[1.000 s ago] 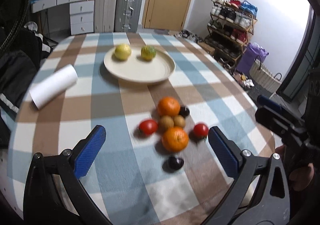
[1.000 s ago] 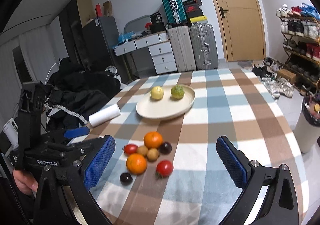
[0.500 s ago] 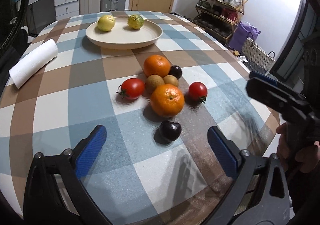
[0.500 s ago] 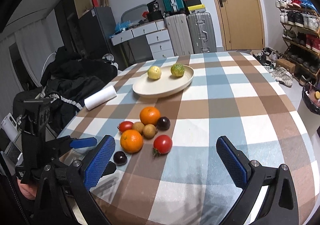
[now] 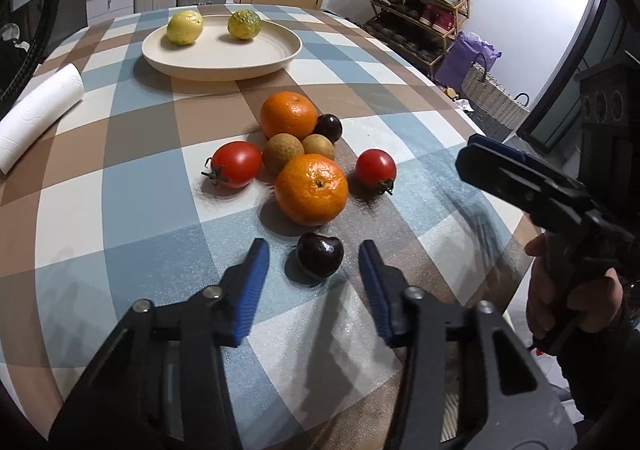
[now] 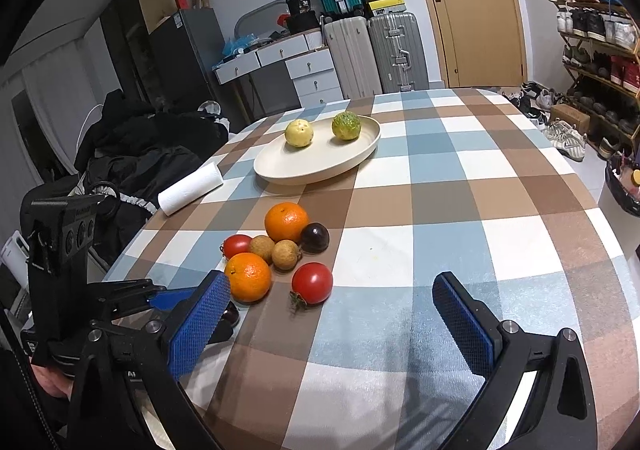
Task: Organize fruits
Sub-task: 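Lower the left tool onto a dark purple plum and close it, then lift the plum with the left tool while the right tool grasps another dark plum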
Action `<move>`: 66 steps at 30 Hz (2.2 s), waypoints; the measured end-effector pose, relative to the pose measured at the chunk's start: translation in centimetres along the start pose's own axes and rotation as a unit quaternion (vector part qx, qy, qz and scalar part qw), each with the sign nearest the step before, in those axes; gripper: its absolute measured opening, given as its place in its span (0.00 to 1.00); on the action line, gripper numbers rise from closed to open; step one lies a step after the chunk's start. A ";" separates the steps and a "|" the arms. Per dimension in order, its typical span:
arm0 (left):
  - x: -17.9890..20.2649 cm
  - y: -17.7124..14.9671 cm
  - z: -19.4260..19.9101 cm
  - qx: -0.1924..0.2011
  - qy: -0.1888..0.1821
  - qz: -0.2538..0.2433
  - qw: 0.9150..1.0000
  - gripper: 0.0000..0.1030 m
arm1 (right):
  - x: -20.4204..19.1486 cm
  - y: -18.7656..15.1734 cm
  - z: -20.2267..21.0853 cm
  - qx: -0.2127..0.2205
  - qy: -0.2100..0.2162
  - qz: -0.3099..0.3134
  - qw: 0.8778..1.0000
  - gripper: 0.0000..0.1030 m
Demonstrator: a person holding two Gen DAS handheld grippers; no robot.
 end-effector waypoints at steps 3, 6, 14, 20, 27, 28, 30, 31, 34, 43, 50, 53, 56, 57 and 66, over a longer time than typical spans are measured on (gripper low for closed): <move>0.1 0.0 -0.2 -0.005 -0.015 0.007 1.000 0.23 | -0.1 0.0 -0.2 -0.002 -0.001 0.000 1.000 1.00; 0.1 -0.1 -0.3 -0.009 -0.023 0.011 1.000 0.21 | -0.2 0.0 -0.4 -0.005 -0.001 0.002 1.000 1.00; 0.3 0.3 0.5 -0.001 -0.033 0.008 0.999 0.21 | -0.4 0.2 -0.6 -0.010 -0.003 0.007 1.000 1.00; -1.0 1.5 2.3 0.020 -0.027 0.018 0.999 0.21 | -0.4 1.2 -1.3 -0.022 0.005 0.006 1.000 1.00; -3.7 3.3 4.4 0.045 -0.010 0.035 0.998 0.21 | -0.1 2.6 -3.6 -0.051 0.023 -0.021 0.998 1.00; -4.0 3.5 4.6 0.048 -0.009 0.037 0.998 0.21 | 0.0 2.8 -4.1 -0.055 0.026 -0.027 0.998 1.00; -4.6 3.8 5.1 0.052 -0.005 0.039 0.998 0.21 | 0.2 3.0 -4.8 -0.062 0.027 -0.036 0.997 1.00; -4.8 3.9 5.3 0.053 -0.003 0.039 0.998 0.21 | 0.1 3.0 -5.3 -0.068 0.029 -0.038 0.997 0.99; -5.7 4.2 5.7 0.057 0.006 0.040 0.998 0.21 | 0.0 3.1 -6.3 -0.077 0.027 -0.030 0.996 0.96; -6.9 4.5 5.2 0.053 0.011 0.051 0.997 0.21 | 0.2 2.3 -9.2 -0.115 0.015 -0.023 0.993 0.66; -6.8 4.9 4.2 0.046 0.010 0.055 0.997 0.21 | -0.3 1.8 -9.8 -0.128 0.029 -0.016 0.991 0.54; -6.8 5.0 4.1 0.046 0.010 0.054 0.997 0.21 | -0.5 1.8 -10.0 -0.129 0.028 -0.010 0.991 0.45; -6.9 5.1 4.0 0.046 0.011 0.053 0.997 0.21 | -0.8 1.7 -10.2 -0.133 0.037 -0.009 0.990 0.35; -6.9 5.1 3.9 0.046 0.011 0.053 0.998 0.21 | -0.9 1.7 -10.2 -0.132 0.039 -0.008 0.990 0.34; -6.9 5.9 3.5 0.048 0.012 0.055 0.997 0.21 | -0.9 1.6 -10.4 -0.144 0.079 -0.043 0.986 0.24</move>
Point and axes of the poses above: each gripper's, at about its wrist camera, not at the fingertips, and z roughly against the way its jaws point, x to its right, y to its top, the point moved 10 cm from there along -z, roughly the way its jaws point, and after that the axes turned 9 degrees about -z, right-handed, at the moved point
